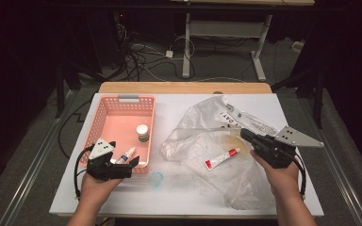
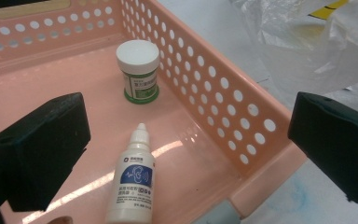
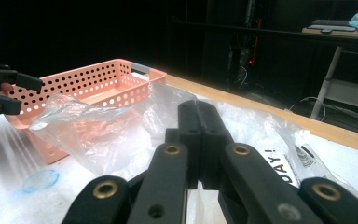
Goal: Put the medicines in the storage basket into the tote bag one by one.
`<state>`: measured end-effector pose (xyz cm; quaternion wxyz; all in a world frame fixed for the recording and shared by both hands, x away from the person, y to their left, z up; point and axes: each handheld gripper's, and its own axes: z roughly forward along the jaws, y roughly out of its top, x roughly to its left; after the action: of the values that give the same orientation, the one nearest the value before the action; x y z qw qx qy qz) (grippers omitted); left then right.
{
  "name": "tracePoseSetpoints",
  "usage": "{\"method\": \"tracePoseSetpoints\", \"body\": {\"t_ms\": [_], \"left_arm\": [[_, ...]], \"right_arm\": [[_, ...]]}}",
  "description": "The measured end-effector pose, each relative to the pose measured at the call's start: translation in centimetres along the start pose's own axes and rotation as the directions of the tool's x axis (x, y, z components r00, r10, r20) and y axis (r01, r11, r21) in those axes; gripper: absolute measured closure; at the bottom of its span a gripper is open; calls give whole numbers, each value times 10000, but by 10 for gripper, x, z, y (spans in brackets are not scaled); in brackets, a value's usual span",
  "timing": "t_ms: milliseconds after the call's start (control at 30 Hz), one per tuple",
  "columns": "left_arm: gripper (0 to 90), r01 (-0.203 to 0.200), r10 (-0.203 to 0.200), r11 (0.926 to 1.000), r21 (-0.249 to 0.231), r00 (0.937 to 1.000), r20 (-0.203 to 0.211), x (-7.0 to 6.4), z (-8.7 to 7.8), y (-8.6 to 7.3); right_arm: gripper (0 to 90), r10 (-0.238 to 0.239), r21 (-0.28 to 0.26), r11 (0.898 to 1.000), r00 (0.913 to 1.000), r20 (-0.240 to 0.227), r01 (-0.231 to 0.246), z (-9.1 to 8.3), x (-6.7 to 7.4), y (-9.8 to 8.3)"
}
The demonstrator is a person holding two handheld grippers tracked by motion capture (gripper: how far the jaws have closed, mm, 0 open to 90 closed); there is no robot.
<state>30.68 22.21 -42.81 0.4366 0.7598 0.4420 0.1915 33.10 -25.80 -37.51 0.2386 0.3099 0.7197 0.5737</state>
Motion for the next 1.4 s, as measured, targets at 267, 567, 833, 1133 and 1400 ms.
{"method": "tracePoseSetpoints", "body": {"t_ms": [267, 567, 833, 1133, 1400], "left_arm": [[0, 3, -1, 9999, -138, 9999, 170, -2, 1, 5], [0, 200, -186, 9981, -575, 9995, 243, -3, 6, 27], [0, 272, -255, 9970, -720, 9994, 248, -1, 20, 58], [26, 341, -333, 9991, 248, 9989, -324, 19, 60, 77], [150, 1008, -968, 9885, 1130, 9945, -407, 43, 81, 79]], "right_arm": [[900, 36, 154, 9999, 10000, -33, -35, 1, -1, -1], [900, 64, 77, 9999, 9999, -92, -63, -1, -2, -1], [900, 12, 64, 10000, 9999, -131, -11, 0, -1, 0], [900, -15, 132, 9999, 9999, -167, 17, 0, 0, 0], [900, -34, 140, 9999, 9999, -154, 36, 1, -1, -1]]}}
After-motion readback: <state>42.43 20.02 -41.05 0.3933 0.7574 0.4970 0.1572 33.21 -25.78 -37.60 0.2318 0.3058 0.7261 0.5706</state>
